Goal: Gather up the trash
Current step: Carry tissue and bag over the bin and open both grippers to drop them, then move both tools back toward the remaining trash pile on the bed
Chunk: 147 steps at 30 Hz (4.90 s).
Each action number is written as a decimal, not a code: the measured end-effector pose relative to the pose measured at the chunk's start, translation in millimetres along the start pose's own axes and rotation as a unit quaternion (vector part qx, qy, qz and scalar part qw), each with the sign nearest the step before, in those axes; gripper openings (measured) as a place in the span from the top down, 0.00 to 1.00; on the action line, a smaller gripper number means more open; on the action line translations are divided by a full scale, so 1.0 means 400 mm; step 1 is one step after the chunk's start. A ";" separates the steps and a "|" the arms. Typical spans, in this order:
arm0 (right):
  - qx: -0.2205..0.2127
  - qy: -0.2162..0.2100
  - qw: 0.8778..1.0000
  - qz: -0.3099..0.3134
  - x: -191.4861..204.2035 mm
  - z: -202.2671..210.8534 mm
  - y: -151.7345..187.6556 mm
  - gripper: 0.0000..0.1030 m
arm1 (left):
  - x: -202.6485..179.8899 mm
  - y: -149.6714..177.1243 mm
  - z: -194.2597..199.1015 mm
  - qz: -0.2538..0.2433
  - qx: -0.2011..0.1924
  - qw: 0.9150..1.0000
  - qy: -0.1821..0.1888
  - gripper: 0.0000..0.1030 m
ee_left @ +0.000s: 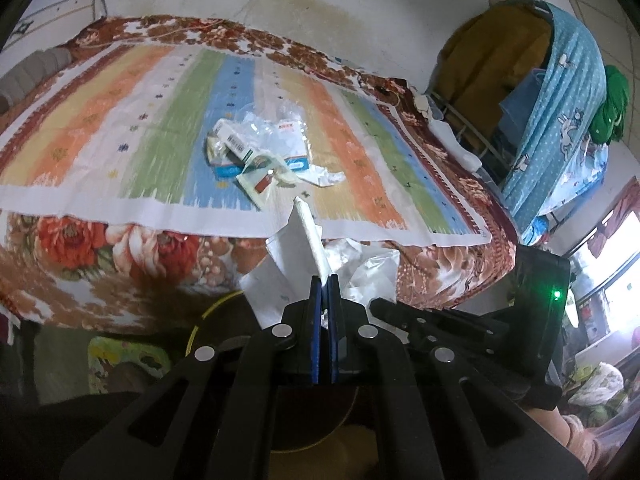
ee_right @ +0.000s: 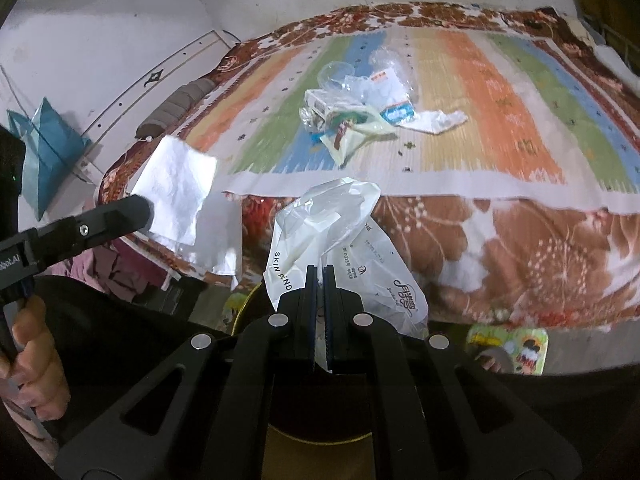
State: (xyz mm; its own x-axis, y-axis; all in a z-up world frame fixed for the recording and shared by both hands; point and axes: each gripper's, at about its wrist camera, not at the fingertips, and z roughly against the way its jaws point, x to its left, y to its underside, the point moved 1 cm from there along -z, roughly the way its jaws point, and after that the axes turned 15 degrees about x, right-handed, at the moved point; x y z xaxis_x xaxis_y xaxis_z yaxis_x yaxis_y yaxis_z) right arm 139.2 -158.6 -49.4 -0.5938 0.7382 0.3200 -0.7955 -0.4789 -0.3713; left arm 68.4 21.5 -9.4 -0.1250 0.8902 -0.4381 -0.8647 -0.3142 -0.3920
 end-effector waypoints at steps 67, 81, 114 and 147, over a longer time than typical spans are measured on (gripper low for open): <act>0.003 0.048 0.998 0.038 0.031 0.002 -0.024 0.08 | 0.088 -0.036 -0.005 0.105 -0.030 0.991 -0.078 0.05; -0.022 0.053 0.997 0.059 0.002 0.045 -0.154 0.08 | 0.117 -0.184 -0.057 0.094 0.019 0.993 -0.064 0.06; -0.019 0.063 0.995 0.080 -0.072 -0.022 -0.428 0.08 | 0.145 -0.435 -0.120 0.038 -0.006 0.996 -0.078 0.06; 0.034 0.035 0.997 0.056 -0.221 -0.242 -0.609 0.11 | 0.228 -0.669 -0.317 -0.011 0.024 0.995 -0.095 0.07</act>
State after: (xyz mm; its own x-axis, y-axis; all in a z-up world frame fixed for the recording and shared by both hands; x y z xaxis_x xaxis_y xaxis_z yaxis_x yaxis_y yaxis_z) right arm 397.4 -61.1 -71.6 -0.6720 0.7081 0.2168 -0.7319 -0.5905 -0.3400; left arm 350.0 145.0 -47.1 -0.1922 0.9442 -0.2676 -0.8896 -0.2828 -0.3587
